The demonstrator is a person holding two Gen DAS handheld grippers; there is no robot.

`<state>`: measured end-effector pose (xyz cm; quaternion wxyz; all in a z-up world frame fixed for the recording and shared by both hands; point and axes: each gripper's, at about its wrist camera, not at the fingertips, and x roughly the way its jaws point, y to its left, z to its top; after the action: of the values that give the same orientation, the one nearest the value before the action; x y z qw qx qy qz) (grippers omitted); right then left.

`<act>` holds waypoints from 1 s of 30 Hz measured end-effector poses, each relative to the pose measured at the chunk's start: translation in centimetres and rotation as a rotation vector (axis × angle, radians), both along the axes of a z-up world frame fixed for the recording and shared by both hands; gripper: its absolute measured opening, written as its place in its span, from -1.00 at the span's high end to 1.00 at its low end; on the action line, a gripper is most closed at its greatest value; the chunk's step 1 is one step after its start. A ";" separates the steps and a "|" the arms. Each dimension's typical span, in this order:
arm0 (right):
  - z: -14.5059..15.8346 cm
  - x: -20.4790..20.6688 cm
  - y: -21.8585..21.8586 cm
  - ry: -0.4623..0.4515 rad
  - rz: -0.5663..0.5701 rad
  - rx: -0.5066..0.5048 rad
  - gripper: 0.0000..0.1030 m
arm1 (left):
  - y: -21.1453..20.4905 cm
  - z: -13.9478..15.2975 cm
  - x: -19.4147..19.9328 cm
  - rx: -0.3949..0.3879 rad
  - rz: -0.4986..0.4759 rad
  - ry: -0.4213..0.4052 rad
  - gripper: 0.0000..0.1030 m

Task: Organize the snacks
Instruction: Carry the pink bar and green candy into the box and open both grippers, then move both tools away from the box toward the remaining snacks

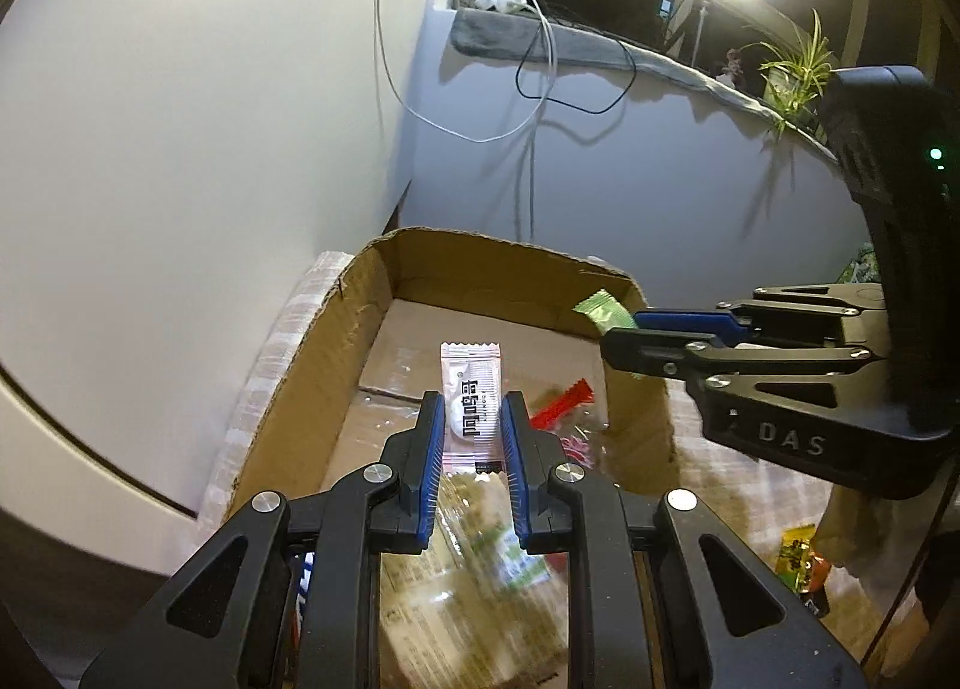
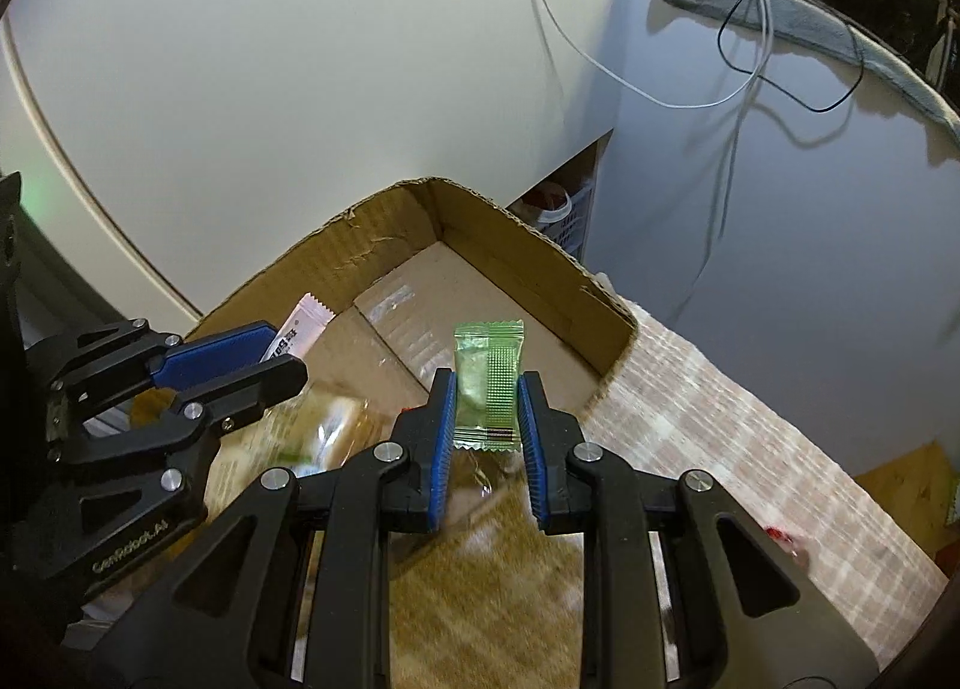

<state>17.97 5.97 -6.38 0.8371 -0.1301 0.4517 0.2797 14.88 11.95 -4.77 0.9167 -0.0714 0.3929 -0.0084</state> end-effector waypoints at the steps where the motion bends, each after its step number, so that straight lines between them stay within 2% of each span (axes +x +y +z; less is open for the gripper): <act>1: -0.3 0.3 0.2 0.004 0.000 -0.003 0.58 | 0.1 -0.1 0.1 -0.002 0.002 0.003 0.66; 15: -2.2 1.9 0.8 0.034 -0.006 -0.014 0.54 | 0.7 -0.7 1.3 -0.010 0.018 0.026 0.63; 16: -2.2 1.9 0.8 0.035 -0.004 -0.012 0.52 | 0.6 -0.7 1.4 -0.010 0.019 0.029 0.55; 17: -2.1 1.9 0.8 0.034 -0.003 -0.013 0.41 | 0.6 -0.7 1.4 -0.009 0.021 0.030 0.44; 18: -2.1 1.9 0.8 0.030 -0.004 -0.015 0.21 | 0.7 -0.7 1.4 -0.009 0.024 0.030 0.42; 19: -1.9 1.8 0.7 0.019 -0.006 -0.017 0.13 | 0.8 -0.8 1.4 -0.011 0.026 0.029 0.42; 25: -1.2 1.4 0.5 0.002 -0.007 -0.014 -0.03 | 0.9 -0.6 1.2 -0.015 0.034 0.018 0.42; 30: -0.3 0.6 -0.2 -0.025 -0.015 -0.012 -0.48 | 0.8 -0.2 0.7 -0.015 0.037 0.007 0.42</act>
<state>18.60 5.82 -6.65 0.8439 -0.1351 0.4440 0.2691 15.56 12.72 -4.97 0.9147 -0.0857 0.3948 0.0056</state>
